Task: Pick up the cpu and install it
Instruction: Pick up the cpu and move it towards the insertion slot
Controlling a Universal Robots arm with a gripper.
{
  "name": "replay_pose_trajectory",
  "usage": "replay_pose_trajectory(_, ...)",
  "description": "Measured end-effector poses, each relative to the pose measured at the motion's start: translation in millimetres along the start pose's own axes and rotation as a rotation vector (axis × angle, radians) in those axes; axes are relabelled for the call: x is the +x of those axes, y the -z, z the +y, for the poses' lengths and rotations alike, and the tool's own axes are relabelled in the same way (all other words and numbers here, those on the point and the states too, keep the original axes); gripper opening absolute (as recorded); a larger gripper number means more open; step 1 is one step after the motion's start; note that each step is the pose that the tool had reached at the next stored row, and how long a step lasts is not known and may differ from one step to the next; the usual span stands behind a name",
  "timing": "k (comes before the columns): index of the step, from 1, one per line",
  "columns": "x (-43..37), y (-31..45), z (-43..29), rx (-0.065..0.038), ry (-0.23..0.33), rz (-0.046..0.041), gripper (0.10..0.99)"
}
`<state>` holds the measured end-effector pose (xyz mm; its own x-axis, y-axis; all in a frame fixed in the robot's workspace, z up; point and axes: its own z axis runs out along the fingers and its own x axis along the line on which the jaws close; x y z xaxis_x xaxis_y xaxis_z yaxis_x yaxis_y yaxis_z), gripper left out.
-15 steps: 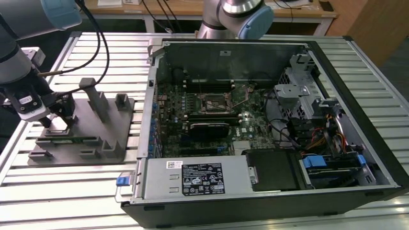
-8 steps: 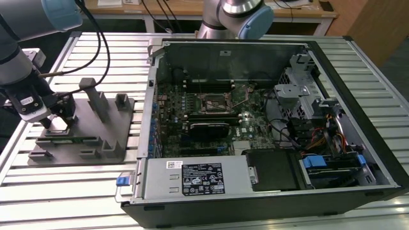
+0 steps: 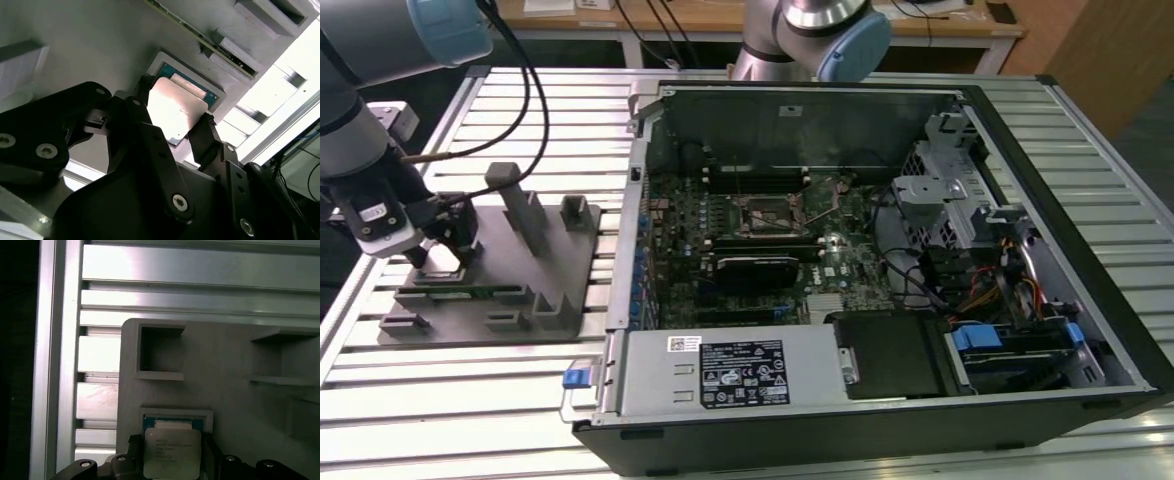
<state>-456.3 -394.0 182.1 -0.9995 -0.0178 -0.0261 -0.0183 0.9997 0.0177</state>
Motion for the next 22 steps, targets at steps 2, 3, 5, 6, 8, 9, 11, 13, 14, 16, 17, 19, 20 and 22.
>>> replay_pose_trajectory(2, 0.0, 0.0, 0.0, 0.0, -0.004, -0.0001, 0.592)
replay_pose_trajectory(3, 0.0, -0.1, 0.0, 0.0, -0.006, -0.0002, 0.592)
replay_pose_trajectory(5, 0.0, -0.7, 0.0, 0.0, -0.008, -0.0004, 0.592)
replay_pose_trajectory(6, 0.0, -0.8, 0.0, 0.0, -0.009, -0.0002, 0.592)
replay_pose_trajectory(8, 0.0, -0.9, 0.0, 0.0, -0.009, -0.0001, 0.592)
replay_pose_trajectory(9, 0.0, -1.0, 0.0, 0.0, -0.009, -0.0001, 0.592)
replay_pose_trajectory(11, 0.0, -1.0, 0.0, 0.0, -0.009, -0.0002, 0.592)
replay_pose_trajectory(13, 0.0, -1.0, 0.0, 0.0, -0.009, -0.0001, 0.573)
replay_pose_trajectory(14, 0.0, -1.0, 0.0, 0.0, -0.009, -0.0001, 0.545)
replay_pose_trajectory(16, 0.0, -1.1, 0.0, 0.0, -0.009, -0.0001, 0.545)
replay_pose_trajectory(17, 0.0, -1.1, 0.0, 0.0, -0.009, -0.0001, 0.545)
replay_pose_trajectory(19, 0.0, 0.0, 0.1, 0.0, -0.009, -0.0005, 0.545)
replay_pose_trajectory(20, 0.0, 1.3, 0.1, 0.0, -0.009, -0.0003, 0.545)
replay_pose_trajectory(22, -0.1, 4.2, 0.1, 0.0, -0.009, -0.0003, 0.545)
